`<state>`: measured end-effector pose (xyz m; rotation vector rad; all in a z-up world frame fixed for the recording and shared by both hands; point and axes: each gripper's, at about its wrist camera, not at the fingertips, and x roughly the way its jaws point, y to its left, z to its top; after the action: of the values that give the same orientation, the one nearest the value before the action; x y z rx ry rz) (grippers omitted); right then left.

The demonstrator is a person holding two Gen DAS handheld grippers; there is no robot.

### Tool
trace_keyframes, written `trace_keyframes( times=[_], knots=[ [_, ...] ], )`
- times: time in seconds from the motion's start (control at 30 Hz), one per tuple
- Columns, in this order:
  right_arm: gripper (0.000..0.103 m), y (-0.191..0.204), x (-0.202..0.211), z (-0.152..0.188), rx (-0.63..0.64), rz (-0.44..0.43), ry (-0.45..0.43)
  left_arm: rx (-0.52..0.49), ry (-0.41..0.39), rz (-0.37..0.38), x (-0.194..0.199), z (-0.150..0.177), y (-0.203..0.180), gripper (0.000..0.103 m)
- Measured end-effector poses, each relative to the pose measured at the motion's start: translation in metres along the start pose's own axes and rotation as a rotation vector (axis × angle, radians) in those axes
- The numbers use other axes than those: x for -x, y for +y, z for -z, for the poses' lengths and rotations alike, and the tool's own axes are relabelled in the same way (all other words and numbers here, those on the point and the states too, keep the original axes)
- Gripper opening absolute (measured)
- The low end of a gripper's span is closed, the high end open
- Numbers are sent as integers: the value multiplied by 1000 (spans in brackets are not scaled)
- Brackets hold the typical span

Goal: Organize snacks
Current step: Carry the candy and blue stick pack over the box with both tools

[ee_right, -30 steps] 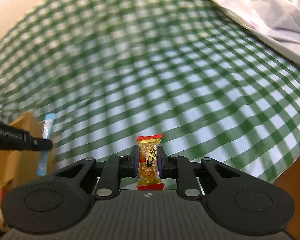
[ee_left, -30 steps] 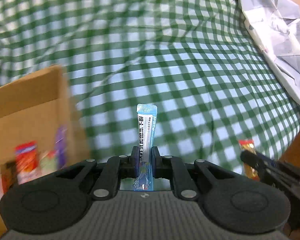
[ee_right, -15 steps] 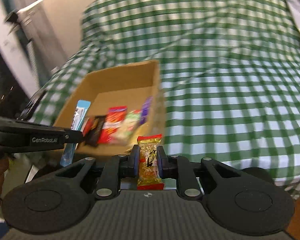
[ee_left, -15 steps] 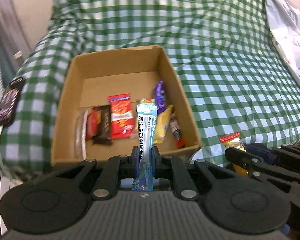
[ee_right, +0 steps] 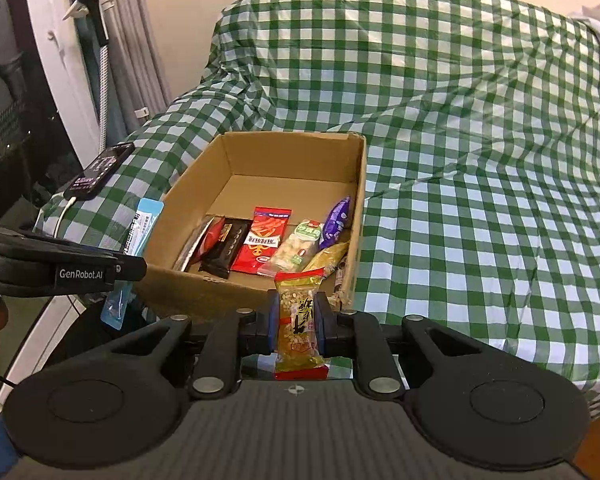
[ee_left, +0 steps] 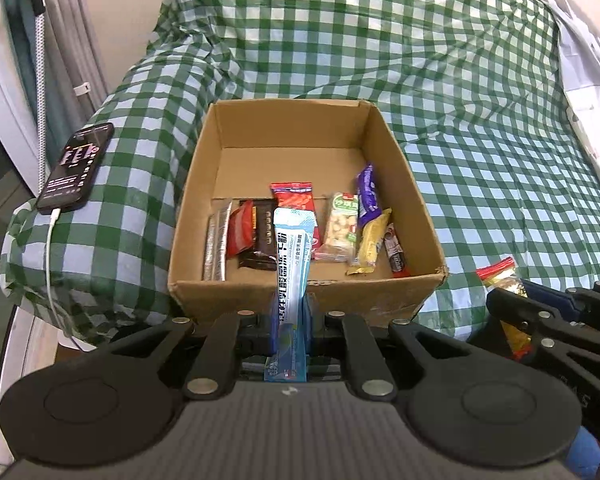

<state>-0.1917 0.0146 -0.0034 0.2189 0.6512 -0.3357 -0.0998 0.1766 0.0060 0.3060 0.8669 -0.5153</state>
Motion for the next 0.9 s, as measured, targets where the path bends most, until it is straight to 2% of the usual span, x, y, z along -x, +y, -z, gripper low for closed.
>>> trace_keyframes(
  times=[0.47, 0.9],
  knots=[
    [19, 7, -16, -4, 31, 22, 36, -1, 29, -9, -17, -3, 5, 13],
    [19, 8, -45, -40, 43, 10, 23, 18, 62, -26, -45, -31, 19, 13]
  ],
)
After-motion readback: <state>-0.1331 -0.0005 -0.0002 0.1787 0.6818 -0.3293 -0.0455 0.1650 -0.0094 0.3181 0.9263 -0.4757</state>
